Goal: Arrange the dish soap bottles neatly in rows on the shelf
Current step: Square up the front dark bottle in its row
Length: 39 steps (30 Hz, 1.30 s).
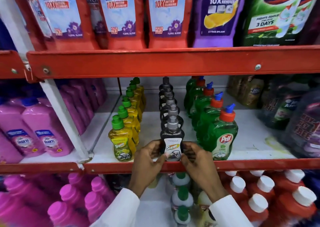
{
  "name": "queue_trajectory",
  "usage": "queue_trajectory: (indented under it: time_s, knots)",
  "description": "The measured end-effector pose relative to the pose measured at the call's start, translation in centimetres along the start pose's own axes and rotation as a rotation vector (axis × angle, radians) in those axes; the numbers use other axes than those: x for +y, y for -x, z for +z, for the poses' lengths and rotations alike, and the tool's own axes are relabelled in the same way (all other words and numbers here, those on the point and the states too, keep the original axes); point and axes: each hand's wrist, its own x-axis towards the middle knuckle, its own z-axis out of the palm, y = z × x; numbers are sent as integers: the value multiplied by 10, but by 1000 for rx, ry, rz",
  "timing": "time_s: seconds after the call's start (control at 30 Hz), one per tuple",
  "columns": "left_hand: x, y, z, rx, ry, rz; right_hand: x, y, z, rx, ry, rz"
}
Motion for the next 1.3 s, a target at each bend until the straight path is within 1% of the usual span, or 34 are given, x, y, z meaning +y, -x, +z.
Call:
queue_trajectory:
  time_s: [0.33,0.47,0.53,0.6,0.67,0.7,0.73,0.8,0.87,0.9,0.93,0.97,1.07,1.13,1.3]
  knots:
    - [8,0,2,-29,15,-7,-1,6,3,56,-62,26]
    - [13,2,1,-51,12,6,1,9,6,102,-69,4]
    - [14,7,0,-64,2,25,2,13,11,188,-86,1]
    - [14,15,-6,-5,-17,48,0,22,16,369,-103,-18]
    - [15,26,-19,170,-30,103,-8,32,21,553,-118,-107]
    - [14,31,-28,284,-35,158,-14,36,26,594,-130,-168]
    - [13,34,-39,392,-24,205,-20,40,32,590,-154,-225]
    - [8,36,-62,547,86,224,-35,43,50,463,-207,-290]
    - [-4,30,-84,618,208,182,-49,40,69,285,-221,-289]
    - [-11,27,-94,622,225,141,-56,37,79,204,-222,-277]
    - [-19,23,-105,592,207,91,-62,32,88,142,-215,-267]
    - [-28,19,-113,529,164,43,-68,26,95,99,-202,-264]
    - [-48,10,-126,296,-6,-62,-79,4,106,-19,-176,-263]
    - [-54,7,-127,203,-61,-76,-84,-6,108,-76,-125,-272]
    - [-53,6,-129,111,-165,-12,-79,-15,111,-110,-130,-190]
